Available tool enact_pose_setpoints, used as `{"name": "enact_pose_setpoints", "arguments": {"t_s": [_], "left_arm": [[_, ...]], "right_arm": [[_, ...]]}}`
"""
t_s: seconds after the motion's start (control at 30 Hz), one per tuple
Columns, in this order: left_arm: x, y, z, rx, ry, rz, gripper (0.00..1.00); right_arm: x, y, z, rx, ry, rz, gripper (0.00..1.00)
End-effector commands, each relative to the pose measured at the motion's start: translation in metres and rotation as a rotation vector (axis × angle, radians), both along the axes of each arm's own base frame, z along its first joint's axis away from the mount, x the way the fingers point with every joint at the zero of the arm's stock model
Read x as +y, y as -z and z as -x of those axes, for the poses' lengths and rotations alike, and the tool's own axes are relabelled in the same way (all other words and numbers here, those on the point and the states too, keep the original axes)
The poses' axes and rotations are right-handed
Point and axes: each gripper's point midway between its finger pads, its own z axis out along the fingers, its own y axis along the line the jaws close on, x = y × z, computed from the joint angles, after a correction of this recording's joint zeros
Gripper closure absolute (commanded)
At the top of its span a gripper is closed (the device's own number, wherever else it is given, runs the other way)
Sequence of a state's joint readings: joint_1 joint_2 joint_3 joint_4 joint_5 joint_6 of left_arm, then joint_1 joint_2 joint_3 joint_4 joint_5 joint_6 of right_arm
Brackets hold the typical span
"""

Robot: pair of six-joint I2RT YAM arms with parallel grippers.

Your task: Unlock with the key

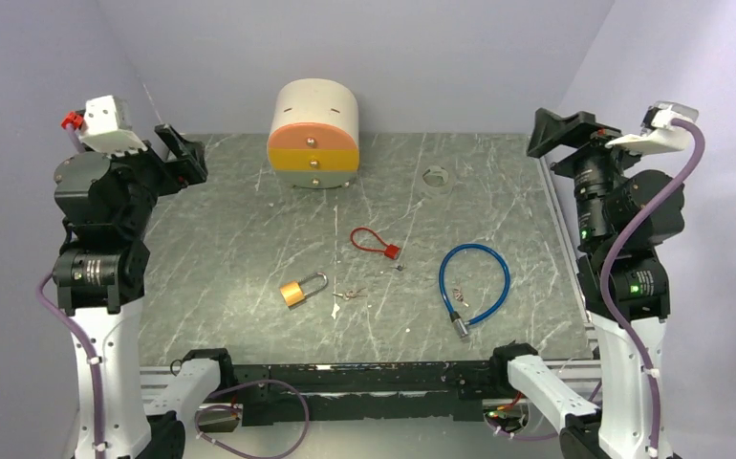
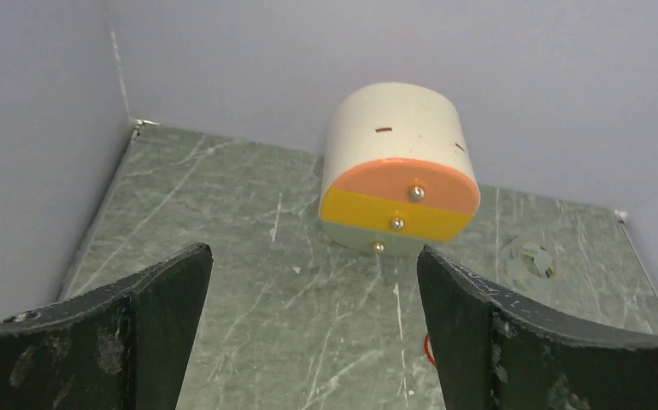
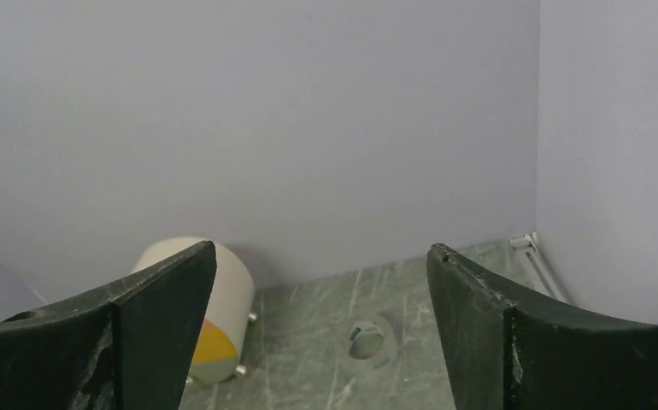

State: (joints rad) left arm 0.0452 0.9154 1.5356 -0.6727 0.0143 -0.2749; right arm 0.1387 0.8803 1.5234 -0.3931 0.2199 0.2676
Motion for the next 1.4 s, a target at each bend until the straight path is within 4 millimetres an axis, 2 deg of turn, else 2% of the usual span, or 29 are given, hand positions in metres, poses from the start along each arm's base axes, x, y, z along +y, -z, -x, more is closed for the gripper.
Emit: {"name": "enact_pose_setpoints", "arguments": {"t_s": [0.0,0.03,0.17,0.27,0.33,0.47,0.57,0.67,0.8,0.9,1.07,1.23,1.37], "left_arm": [[-0.027,-0.008,-0.003,-0.047,0.153,-0.014,0.06],[-0.038,-0.004,-0.003,-0.039,0.216,-0.014,0.06],[-0.074,0.017,-0.005,-0.007,0.412,0.050,0.06],[-0.094,0.046,-0.007,0.064,0.520,0.138,0.06],[-0.101,0.069,-0.008,0.140,0.545,0.213,0.06],[-0.099,0.137,-0.014,0.366,0.447,0.388,0.06],[-0.103,0.184,-0.004,0.504,0.420,0.477,0.06],[-0.104,0.223,0.010,0.601,0.389,0.528,0.06],[-0.115,0.251,0.025,0.672,0.401,0.582,0.06],[-0.117,0.264,0.027,0.711,0.393,0.615,0.06],[-0.117,0.265,0.024,0.709,0.391,0.614,0.06],[-0.111,0.273,0.022,0.728,0.333,0.611,0.06],[-0.107,0.279,0.020,0.744,0.298,0.612,0.08]], "right_arm": [[0.016,0.013,-0.002,0.018,-0.086,-0.007,0.01],[0.023,0.023,-0.006,0.033,-0.125,-0.009,0.01],[0.056,0.081,-0.023,0.185,-0.287,-0.086,0.01],[0.072,0.131,-0.029,0.323,-0.358,-0.154,0.01],[0.080,0.167,-0.029,0.429,-0.387,-0.200,0.01],[0.089,0.257,-0.019,0.705,-0.383,-0.313,0.03],[0.101,0.321,-0.001,0.896,-0.390,-0.363,0.08],[0.115,0.367,0.014,1.024,-0.392,-0.365,0.12],[0.137,0.400,0.017,1.117,-0.384,-0.271,0.14],[0.153,0.418,0.010,1.175,-0.389,-0.167,0.23],[0.172,0.443,-0.009,1.247,-0.345,-0.038,0.42],[0.201,0.457,-0.027,1.265,-0.357,-0.063,0.45],[0.204,0.466,-0.039,1.286,-0.244,-0.082,0.45]]}}
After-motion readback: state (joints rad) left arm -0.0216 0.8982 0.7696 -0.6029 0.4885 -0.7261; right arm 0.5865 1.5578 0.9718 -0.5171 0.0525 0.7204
